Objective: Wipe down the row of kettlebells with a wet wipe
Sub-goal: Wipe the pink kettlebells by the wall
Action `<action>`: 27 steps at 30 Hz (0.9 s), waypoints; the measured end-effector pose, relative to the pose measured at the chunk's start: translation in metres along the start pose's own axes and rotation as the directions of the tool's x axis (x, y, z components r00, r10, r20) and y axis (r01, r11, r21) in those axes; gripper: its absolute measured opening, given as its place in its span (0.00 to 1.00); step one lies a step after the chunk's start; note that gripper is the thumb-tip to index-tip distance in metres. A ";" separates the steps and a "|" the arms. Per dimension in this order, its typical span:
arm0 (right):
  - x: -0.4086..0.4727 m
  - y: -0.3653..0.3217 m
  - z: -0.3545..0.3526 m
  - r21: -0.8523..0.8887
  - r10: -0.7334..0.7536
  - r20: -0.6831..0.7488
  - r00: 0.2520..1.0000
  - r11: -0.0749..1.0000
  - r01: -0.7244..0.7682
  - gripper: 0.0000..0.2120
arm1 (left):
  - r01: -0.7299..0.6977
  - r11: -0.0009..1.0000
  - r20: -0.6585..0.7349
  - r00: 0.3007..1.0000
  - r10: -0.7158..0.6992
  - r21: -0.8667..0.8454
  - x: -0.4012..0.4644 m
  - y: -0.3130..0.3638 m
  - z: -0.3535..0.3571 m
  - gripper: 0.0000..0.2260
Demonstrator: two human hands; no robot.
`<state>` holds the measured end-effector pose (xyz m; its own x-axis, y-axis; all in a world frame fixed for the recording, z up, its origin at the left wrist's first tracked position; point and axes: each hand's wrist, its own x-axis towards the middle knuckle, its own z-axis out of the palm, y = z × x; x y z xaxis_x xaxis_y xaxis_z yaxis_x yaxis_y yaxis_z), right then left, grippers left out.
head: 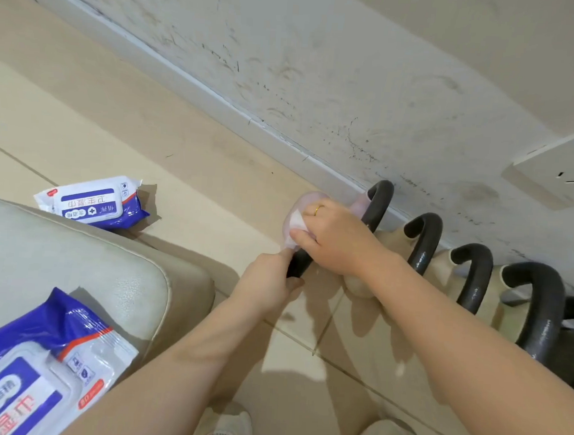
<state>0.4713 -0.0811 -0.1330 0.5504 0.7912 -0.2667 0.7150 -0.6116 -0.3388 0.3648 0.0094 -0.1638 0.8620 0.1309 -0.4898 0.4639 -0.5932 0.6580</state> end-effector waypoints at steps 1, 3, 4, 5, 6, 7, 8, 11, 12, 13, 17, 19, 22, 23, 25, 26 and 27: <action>-0.001 -0.002 -0.002 -0.063 -0.090 0.006 0.996 0.994 0.090 0.24 | -0.002 1.000 -0.009 1.000 0.002 -0.008 0.001 0.001 0.000 0.15; 0.007 0.006 -0.011 -0.037 -0.080 0.055 0.995 0.996 0.082 0.20 | -0.013 1.000 -0.023 1.000 0.013 0.000 0.003 0.002 0.001 0.14; 0.014 0.014 -0.013 0.052 -0.011 0.070 0.998 0.999 0.007 0.17 | -0.019 1.000 -0.028 0.999 0.019 0.014 0.004 0.002 0.000 0.13; 0.019 0.020 -0.015 0.159 0.079 0.060 0.995 0.983 -0.088 0.16 | -0.022 0.999 -0.032 0.999 0.023 0.030 0.005 0.003 -0.001 0.13; 0.024 0.024 -0.013 0.288 0.177 0.052 0.983 0.940 -0.184 0.16 | -0.023 0.999 -0.034 0.999 0.025 0.050 0.007 0.004 -0.003 0.12; 0.028 0.025 -0.010 0.442 0.267 0.013 0.964 0.863 -0.245 0.17 | -0.027 0.997 -0.033 0.999 0.029 0.073 0.009 0.005 -0.005 0.12; 0.031 0.023 -0.006 0.565 0.352 -0.016 0.936 0.776 -0.281 0.18 | -0.032 0.995 -0.030 0.999 0.035 0.098 0.011 0.007 -0.007 0.12; 0.019 0.020 0.006 0.418 0.273 -0.098 0.957 0.884 -0.209 0.16 | -0.041 0.990 -0.019 0.999 0.044 0.134 0.012 0.009 -0.007 0.12; 0.013 0.017 0.005 0.330 0.197 -0.105 0.975 0.932 -0.152 0.16 | -0.036 0.990 -0.014 0.999 0.039 0.136 0.012 0.009 -0.005 0.12; 0.009 0.020 0.002 0.287 0.138 -0.097 0.986 0.952 -0.105 0.16 | -0.033 0.990 -0.012 0.999 0.035 0.139 0.011 0.009 -0.004 0.12; 0.007 0.019 0.004 0.618 0.341 -0.177 0.923 0.768 -0.165 0.14 | -0.020 0.988 -0.038 0.999 0.026 0.152 0.012 0.012 0.001 0.12; 0.007 0.001 0.008 0.816 0.467 -0.176 0.867 0.561 -0.136 0.14 | -0.004 0.991 -0.057 0.998 0.012 0.137 0.014 0.014 0.001 0.12; -0.005 -0.012 0.023 0.568 0.215 -0.282 0.935 0.823 -0.018 0.31 | 0.002 0.998 -0.060 0.998 0.002 0.068 0.018 0.012 -0.004 0.11; -0.006 -0.009 0.025 0.491 0.163 -0.278 0.947 0.871 -0.006 0.33 | 0.006 0.999 -0.061 0.998 -0.004 0.042 0.019 0.012 -0.006 0.10; 0.005 0.004 0.023 0.515 0.222 -0.279 0.934 0.856 -0.050 0.31 | 0.005 1.000 -0.070 0.998 -0.006 -0.007 0.021 0.013 -0.009 0.09; 0.014 0.010 0.021 0.571 0.293 -0.256 0.921 0.815 -0.101 0.28 | 0.000 1.000 -0.076 0.997 -0.002 -0.019 0.021 0.015 -0.009 0.09; 0.023 0.015 0.017 0.617 0.386 -0.221 0.895 0.766 -0.178 0.25 | -0.006 1.000 -0.079 0.997 0.004 -0.015 0.021 0.017 -0.010 0.09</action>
<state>0.4867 -0.0722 -0.1594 0.8645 0.4731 -0.1700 0.1836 -0.6120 -0.7693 0.3929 0.0102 -0.1575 0.8774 0.1905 -0.4403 0.4622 -0.5816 0.6694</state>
